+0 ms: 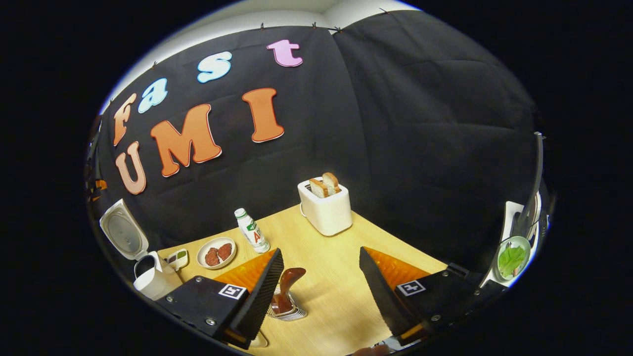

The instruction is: Close the left gripper, press the button to open the rice cooker; take a wooden spoon from the chopstick holder with the right hand, scoop a spoonful of rice and pour it into the rice cooker, then put the wooden spoon back into the chopstick holder.

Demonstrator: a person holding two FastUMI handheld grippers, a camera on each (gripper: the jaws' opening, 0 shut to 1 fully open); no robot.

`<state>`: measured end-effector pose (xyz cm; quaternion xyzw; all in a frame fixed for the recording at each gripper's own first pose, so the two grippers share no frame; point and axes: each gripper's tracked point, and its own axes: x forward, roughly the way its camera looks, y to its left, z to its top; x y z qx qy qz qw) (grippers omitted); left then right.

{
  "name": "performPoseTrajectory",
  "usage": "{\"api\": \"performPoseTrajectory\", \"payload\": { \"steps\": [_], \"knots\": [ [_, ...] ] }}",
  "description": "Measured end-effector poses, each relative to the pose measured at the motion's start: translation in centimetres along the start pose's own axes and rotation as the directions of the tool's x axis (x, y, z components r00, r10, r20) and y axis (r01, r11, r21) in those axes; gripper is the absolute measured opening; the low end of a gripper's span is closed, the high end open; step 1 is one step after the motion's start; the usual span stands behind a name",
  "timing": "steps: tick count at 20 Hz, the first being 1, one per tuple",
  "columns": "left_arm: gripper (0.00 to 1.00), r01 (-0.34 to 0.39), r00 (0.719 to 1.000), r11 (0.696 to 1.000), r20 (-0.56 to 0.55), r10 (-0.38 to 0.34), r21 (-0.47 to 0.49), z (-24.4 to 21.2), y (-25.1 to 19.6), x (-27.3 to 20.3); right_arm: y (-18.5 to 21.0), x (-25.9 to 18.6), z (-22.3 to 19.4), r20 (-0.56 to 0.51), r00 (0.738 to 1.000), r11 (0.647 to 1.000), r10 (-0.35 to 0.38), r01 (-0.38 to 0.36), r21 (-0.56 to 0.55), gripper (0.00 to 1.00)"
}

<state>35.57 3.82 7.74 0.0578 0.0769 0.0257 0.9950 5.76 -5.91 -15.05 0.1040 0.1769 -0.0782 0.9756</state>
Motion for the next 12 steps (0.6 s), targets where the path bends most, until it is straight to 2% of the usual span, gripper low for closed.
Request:
{"api": "performPoseTrajectory", "payload": {
  "steps": [8,10,11,12],
  "knots": [
    [1.00,-0.007,0.989,0.998,-0.148,-0.002,-0.064,-5.5,0.3,2.6,-0.4,0.1,-0.3,-0.014,1.000,1.000,-0.025,0.025,0.004,0.95],
    [1.00,0.011,0.978,0.996,-0.204,-0.028,-0.085,-7.5,-0.3,2.4,-0.1,0.2,-0.2,-0.014,1.000,1.000,-0.014,0.014,0.011,0.95],
    [1.00,0.014,0.987,0.996,-0.160,-0.027,-0.087,-6.7,-0.2,2.0,0.2,0.1,0.0,-0.015,1.000,1.000,-0.003,0.003,0.018,0.95],
    [1.00,0.016,0.985,0.997,-0.168,-0.028,-0.072,-7.2,-0.3,2.0,0.8,0.0,0.1,-0.016,1.000,1.000,0.014,-0.013,0.025,0.95]
  ]
}}
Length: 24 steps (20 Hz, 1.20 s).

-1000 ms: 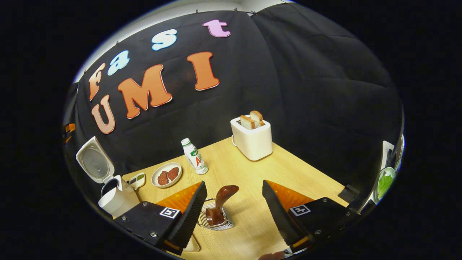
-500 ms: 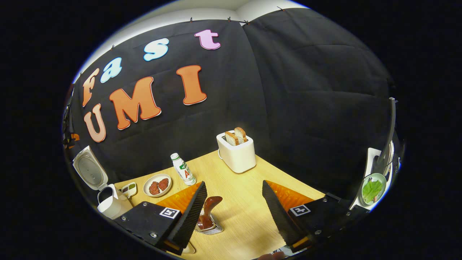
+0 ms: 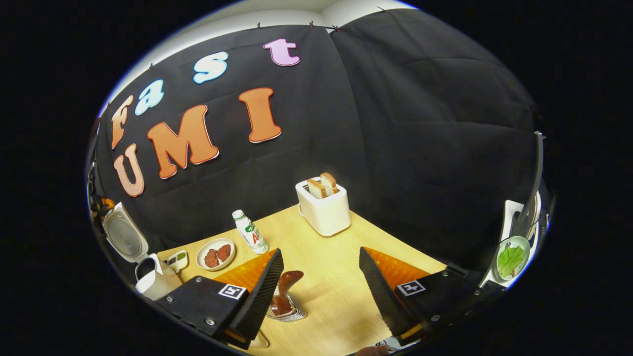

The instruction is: Close the left gripper, press the button to open the rice cooker; take a wooden spoon from the chopstick holder with the right hand, scoop a spoonful of rice and pour it into the rice cooker, then put the wooden spoon back into the chopstick holder.

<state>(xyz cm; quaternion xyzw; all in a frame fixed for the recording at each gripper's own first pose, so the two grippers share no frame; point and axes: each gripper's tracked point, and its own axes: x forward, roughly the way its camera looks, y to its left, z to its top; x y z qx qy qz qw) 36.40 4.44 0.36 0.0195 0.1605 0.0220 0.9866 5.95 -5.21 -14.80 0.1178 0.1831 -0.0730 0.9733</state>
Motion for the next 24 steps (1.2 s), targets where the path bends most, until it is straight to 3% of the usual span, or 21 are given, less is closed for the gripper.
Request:
{"api": "performPoseTrajectory", "payload": {
  "steps": [9,13,18,24],
  "knots": [
    [1.00,0.036,0.998,0.999,0.042,-0.038,0.033,-5.3,-3.1,-7.9,2.9,-0.2,1.2,0.009,0.992,0.991,0.128,-0.128,-0.042,0.95],
    [1.00,-0.007,0.999,0.997,0.036,0.004,0.083,-10.1,-3.9,-10.7,3.7,0.2,1.0,-0.019,0.982,0.981,0.188,-0.189,-0.041,0.95],
    [1.00,-0.018,1.000,1.000,0.001,0.018,0.016,-18.2,-4.8,-12.3,4.6,0.8,-0.4,-0.074,0.967,0.967,0.243,-0.247,-0.060,0.95],
    [1.00,-0.067,0.995,0.997,0.071,0.064,0.041,-21.9,-4.7,-12.3,5.2,1.7,-1.9,-0.132,0.956,0.958,0.261,-0.274,-0.088,0.95]
  ]
}}
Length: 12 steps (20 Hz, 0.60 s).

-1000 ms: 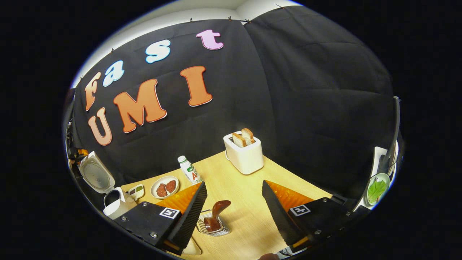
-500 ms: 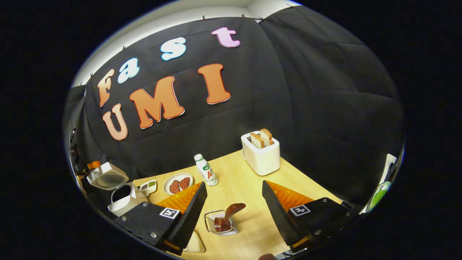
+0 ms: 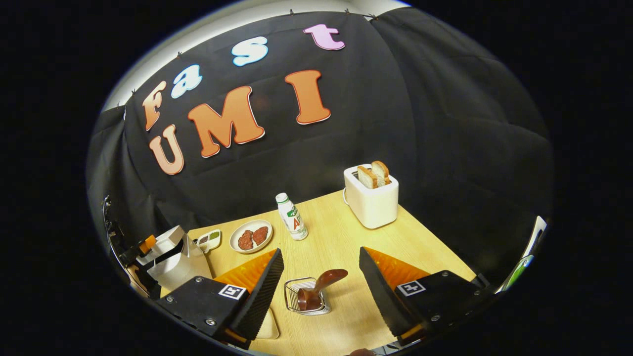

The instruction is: Close the left gripper, press the button to open the rice cooker; take a wooden spoon from the chopstick holder with the right hand, scoop a spoonful of rice and pour it into the rice cooker, then put the wooden spoon back into the chopstick holder.

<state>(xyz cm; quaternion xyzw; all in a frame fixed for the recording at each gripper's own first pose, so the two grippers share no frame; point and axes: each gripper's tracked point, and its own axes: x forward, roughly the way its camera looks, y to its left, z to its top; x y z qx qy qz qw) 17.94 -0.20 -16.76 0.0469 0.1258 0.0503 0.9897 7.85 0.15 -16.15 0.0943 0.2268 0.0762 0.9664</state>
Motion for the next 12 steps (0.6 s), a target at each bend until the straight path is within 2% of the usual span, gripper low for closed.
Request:
{"api": "performPoseTrajectory", "payload": {
  "steps": [5,6,8,12],
  "knots": [
    [1.00,0.000,0.996,0.998,-0.084,0.005,0.058,-4.9,-0.3,0.2,0.4,0.5,-1.1,-0.038,0.999,1.000,0.022,-0.023,-0.006,0.95],
    [1.00,0.008,1.000,0.997,-0.018,-0.006,0.077,-4.6,-0.4,-0.2,0.7,0.7,-1.1,-0.041,0.999,1.000,0.028,-0.029,-0.009,0.95],
    [1.00,0.030,0.999,0.998,0.036,-0.031,0.051,-4.7,-0.6,0.1,0.8,0.7,-1.1,-0.038,0.999,0.999,0.030,-0.031,-0.031,0.95],
    [1.00,0.060,0.998,0.996,0.014,-0.061,0.071,-4.8,-0.5,-0.2,0.5,-0.3,-1.0,-0.014,0.999,0.998,0.030,-0.031,-0.049,0.95]
  ]
}}
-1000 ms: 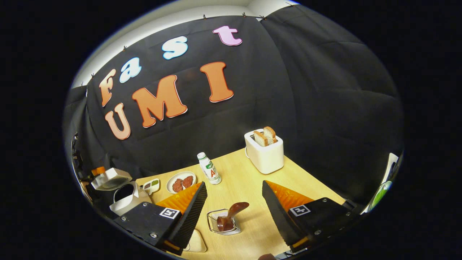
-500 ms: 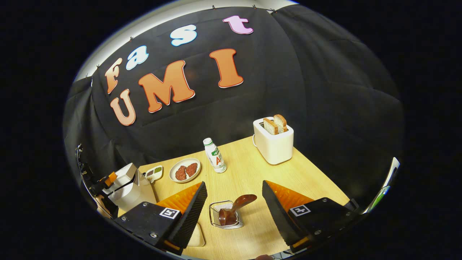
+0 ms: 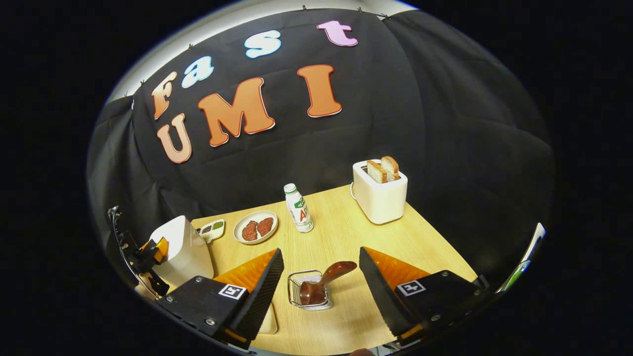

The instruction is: Close the left gripper, press the button to open the rice cooker; take a wooden spoon from the chopstick holder with the right hand, scoop a spoonful of rice and pour it into the rice cooker, then put the wooden spoon back into the chopstick holder.

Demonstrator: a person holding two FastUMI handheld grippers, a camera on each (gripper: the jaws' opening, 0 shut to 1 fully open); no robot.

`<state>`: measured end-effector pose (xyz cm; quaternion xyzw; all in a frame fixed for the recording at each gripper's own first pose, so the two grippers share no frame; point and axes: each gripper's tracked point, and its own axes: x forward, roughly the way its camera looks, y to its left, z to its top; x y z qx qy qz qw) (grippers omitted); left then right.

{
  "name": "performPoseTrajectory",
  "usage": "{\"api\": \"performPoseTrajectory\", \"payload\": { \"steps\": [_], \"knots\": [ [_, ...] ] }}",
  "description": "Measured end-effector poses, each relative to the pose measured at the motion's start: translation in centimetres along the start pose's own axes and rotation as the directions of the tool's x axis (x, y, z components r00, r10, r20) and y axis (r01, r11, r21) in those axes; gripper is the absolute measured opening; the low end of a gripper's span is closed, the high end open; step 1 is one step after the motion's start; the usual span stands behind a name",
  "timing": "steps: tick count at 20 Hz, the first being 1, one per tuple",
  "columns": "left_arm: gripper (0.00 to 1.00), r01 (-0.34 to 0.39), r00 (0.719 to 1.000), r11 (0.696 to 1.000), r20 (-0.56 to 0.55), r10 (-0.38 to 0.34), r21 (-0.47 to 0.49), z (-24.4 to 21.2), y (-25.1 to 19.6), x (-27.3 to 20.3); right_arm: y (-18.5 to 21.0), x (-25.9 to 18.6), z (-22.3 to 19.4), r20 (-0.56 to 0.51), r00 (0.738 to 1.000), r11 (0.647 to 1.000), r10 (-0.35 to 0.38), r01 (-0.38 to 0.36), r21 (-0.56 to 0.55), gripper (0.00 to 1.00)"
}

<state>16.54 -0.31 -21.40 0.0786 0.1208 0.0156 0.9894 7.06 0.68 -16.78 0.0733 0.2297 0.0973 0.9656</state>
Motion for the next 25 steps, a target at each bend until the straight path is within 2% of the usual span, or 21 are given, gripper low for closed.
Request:
{"api": "performPoseTrajectory", "payload": {
  "steps": [3,4,9,12,14,17,19,22,25],
  "knots": [
    [1.00,-0.003,0.997,0.999,-0.074,0.006,0.032,0.7,0.4,-0.8,-0.3,-0.6,-0.2,0.007,1.000,1.000,0.002,-0.002,0.017,0.95],
    [1.00,0.000,0.998,0.999,-0.066,0.003,0.036,1.9,0.5,-1.5,-0.3,-0.9,0.0,0.014,1.000,1.000,0.000,0.000,0.021,0.95],
    [1.00,0.032,0.999,0.998,0.015,-0.031,-0.047,9.3,0.9,-6.6,0.0,-2.7,1.5,0.078,0.997,1.000,-0.012,0.012,0.001,0.95],
    [1.00,0.007,0.998,0.996,0.067,-0.001,-0.085,13.8,2.7,-10.2,0.6,-4.4,3.3,0.126,0.992,1.000,-0.013,0.012,0.009,0.95],
    [1.00,0.031,0.993,0.990,0.118,-0.015,-0.135,17.2,3.5,-12.3,0.7,-5.8,4.7,0.163,0.986,1.000,-0.024,0.021,0.021,0.95],
    [0.99,0.050,0.985,0.988,0.173,-0.023,-0.149,20.3,5.1,-15.4,0.5,-8.1,7.0,0.229,0.972,0.998,-0.055,0.052,0.019,0.95],
    [0.99,0.052,0.980,0.990,0.199,-0.025,-0.132,21.6,6.0,-17.1,0.1,-9.8,8.7,0.281,0.956,0.995,-0.082,0.092,-0.023,0.95],
    [1.00,0.058,0.976,0.990,0.214,-0.030,-0.127,22.5,6.9,-19.1,0.3,-12.3,10.7,0.359,0.927,0.984,-0.106,0.150,-0.097,0.95],
    [1.00,0.065,0.972,0.991,0.231,-0.036,-0.119,22.8,7.4,-20.6,1.0,-14.0,11.0,0.396,0.912,0.973,-0.109,0.179,-0.143,0.95]
  ]
}}
